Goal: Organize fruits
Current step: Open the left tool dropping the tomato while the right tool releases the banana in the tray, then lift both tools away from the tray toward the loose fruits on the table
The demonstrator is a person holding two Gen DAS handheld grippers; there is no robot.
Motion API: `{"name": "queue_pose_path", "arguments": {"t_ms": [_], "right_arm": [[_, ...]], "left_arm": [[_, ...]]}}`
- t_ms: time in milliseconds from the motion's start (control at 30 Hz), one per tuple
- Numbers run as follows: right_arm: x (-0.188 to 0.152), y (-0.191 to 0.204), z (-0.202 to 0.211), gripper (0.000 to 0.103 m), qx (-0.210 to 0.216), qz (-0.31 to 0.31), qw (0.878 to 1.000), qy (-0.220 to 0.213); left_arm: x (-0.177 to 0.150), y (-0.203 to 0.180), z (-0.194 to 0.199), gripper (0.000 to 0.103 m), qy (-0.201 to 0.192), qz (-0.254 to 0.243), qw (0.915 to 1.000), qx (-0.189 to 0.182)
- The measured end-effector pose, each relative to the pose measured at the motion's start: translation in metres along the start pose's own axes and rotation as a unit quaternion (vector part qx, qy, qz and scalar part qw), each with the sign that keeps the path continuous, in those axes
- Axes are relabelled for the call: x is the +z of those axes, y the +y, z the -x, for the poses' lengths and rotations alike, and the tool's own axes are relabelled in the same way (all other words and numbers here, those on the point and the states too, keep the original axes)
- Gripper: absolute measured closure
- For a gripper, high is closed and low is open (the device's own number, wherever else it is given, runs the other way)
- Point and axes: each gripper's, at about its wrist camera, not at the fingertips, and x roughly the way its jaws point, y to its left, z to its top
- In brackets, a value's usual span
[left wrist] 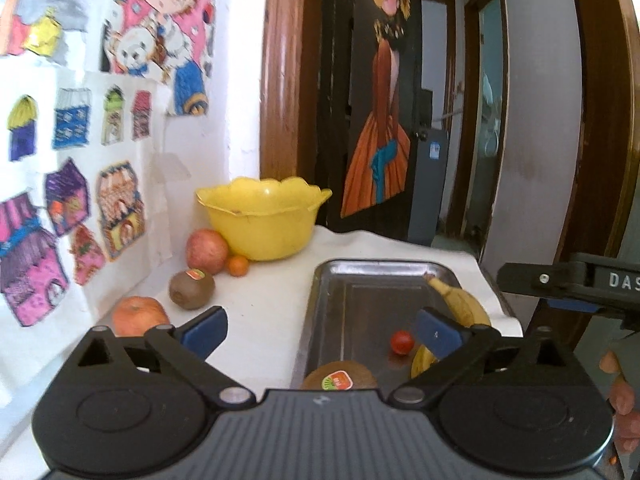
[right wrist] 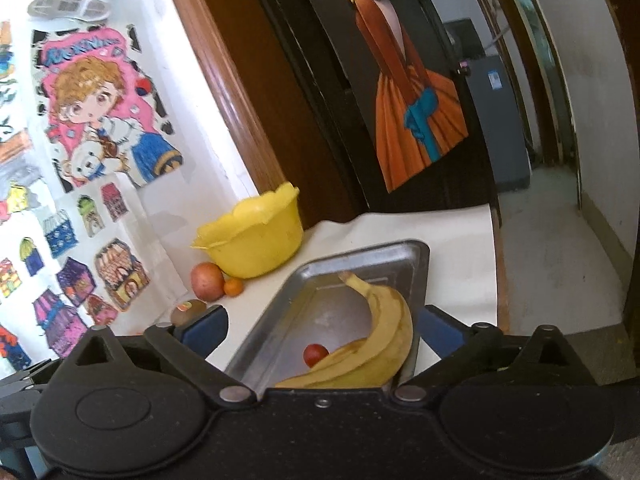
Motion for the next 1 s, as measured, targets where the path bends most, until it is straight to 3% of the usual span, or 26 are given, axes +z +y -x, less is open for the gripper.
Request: {"name": "queue_pose_path", "arguments": {"t_ms": [433, 1000], "right_arm": [[-0.004, 0.064, 0.079, 0.001, 0.02, 0.057, 0.997, -0.036], [-0.06, 0.159, 0.152, 0.001, 0.022, 0.135, 0.99, -0.041]], "left_arm": [[0.004, 0.027, 0.084, 0.0, -0.051, 0.015, 0.9984, 0.016], [-0.023, 0.093, 0.172, 0.0, -0.076, 0.04, 0.9943, 0.064]]}}
